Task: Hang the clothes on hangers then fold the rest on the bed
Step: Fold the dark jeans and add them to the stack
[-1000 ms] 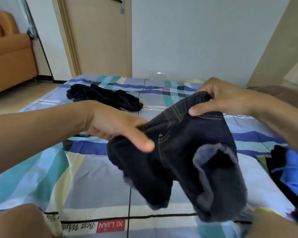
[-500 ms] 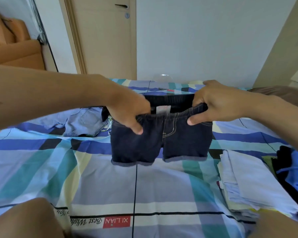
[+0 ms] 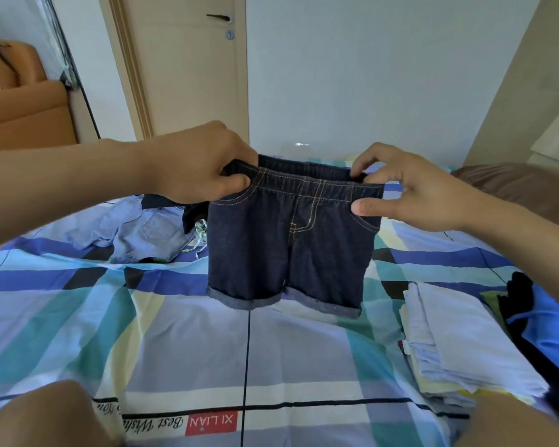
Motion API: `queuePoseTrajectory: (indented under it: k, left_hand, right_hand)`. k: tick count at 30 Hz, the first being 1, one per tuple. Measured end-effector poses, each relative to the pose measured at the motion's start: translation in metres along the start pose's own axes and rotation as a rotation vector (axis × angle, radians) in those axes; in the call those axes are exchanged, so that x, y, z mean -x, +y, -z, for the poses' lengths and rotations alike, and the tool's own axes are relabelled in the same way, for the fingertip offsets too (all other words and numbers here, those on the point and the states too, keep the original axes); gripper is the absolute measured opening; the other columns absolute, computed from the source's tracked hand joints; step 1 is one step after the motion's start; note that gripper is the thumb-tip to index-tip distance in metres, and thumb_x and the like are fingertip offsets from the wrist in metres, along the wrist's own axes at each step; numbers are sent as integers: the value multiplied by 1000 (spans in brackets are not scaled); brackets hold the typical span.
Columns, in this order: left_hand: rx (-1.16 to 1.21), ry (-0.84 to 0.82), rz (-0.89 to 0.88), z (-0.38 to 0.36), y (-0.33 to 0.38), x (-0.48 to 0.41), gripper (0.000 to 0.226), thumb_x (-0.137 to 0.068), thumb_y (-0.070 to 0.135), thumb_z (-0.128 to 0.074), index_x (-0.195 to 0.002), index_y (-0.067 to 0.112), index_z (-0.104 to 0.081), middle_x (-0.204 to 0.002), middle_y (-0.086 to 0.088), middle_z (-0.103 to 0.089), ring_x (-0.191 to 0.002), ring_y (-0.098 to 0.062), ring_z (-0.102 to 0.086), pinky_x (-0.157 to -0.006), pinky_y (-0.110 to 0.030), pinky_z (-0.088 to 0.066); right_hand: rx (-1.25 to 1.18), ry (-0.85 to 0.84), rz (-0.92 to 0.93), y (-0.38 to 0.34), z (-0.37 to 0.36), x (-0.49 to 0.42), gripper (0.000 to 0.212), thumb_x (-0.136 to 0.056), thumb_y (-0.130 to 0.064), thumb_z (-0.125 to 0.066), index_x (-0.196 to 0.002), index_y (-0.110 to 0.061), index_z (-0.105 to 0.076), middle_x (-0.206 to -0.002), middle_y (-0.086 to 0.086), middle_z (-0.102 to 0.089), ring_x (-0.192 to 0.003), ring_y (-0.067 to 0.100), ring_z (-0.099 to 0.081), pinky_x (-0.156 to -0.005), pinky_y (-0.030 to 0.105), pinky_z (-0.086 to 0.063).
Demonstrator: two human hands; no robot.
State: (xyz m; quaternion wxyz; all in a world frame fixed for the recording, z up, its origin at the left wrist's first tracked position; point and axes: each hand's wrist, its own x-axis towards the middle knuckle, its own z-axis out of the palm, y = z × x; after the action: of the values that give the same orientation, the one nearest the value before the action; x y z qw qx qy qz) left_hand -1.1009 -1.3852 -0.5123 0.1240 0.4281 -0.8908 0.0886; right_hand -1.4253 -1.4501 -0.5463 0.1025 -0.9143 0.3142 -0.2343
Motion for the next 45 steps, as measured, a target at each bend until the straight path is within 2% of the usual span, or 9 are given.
queuePoseTrajectory:
  k: [3,9,16,20,25,31,34,39,45]
  left_hand:
    - [-71,51,-7,-8,-3,4,29,-86,40,-56,-72,17,-67,-94,2,-58,-90,-18,-46,-76,-26,-31]
    - [367,-108,493,-24,-3,10,39,-86,29,-75,-57,12,-55,-49,2,-55,-41,-7,-42,-45,-15,-33]
    - [971,54,879,-56,16,7,18,-86,7,-76,-81,12,-60,-69,-3,-65,-53,-8,-62,-48,-17,-50]
    - [1128,135,844,-61,44,-2,19,-90,3,-70,-102,9,-56,-97,-18,-70,-79,-20,-69,-71,-30,-60]
    - [1075,34,663,-63,63,-6,69,-70,31,-90,-126,22,-51,-112,-7,-70,-94,-21,-74,-82,-36,-61]
    - [1089,266,669,-67,47,5,45,-84,-9,-70,-121,15,-61,-108,-17,-70,-96,-30,-70,-97,-46,-56]
    - [1255,250,585,-66,43,12,40,-86,-15,-61,-119,8,-64,-106,-15,-72,-98,-32,-71,-93,-42,-58]
    - [1419,164,526,-91,41,32,39,-84,-11,-66,-121,-2,-63,-115,-23,-69,-103,-32,-69,-94,-40,-57]
    - [1246,36,694,-132,29,46,35,-85,-8,-71,-117,3,-70,-114,-14,-74,-109,-26,-70,-96,-37,-53]
  right_hand:
    - [-63,31,-66,0,-4,-1,43,-77,-54,-70,-88,-13,-79,-123,-7,-62,-113,9,-60,-92,24,-46]
    - [-361,54,-395,0,-16,-2,25,-79,-31,-84,-78,-7,-77,-76,14,-72,-68,21,-64,-77,37,-56]
    - [-746,67,-699,-20,-41,-7,34,-80,3,-78,-74,-17,-51,-65,4,-57,-51,11,-57,-48,20,-49]
    - [-864,88,-682,-49,-54,-14,31,-82,0,-78,-86,-18,-53,-75,4,-65,-64,13,-65,-60,26,-57]
    - [-1027,41,-548,-82,-62,-23,14,-94,-19,-70,-102,-10,-63,-84,8,-71,-79,20,-75,-76,34,-62]
    - [-805,341,-499,-59,-63,-20,71,-75,-27,-88,-134,-21,-50,-111,5,-67,-99,15,-68,-89,30,-53]
    - [-978,53,-561,-41,-82,-9,116,-54,-37,-90,-153,-27,-31,-133,2,-64,-124,18,-60,-111,40,-41]
    - [-1050,-93,-501,-38,-118,4,39,-84,2,-72,-121,-8,-69,-117,10,-75,-106,23,-72,-86,31,-56]
    - [-936,-91,-515,-23,-139,-7,29,-88,-1,-71,-116,-9,-72,-114,8,-76,-110,23,-71,-106,40,-50]
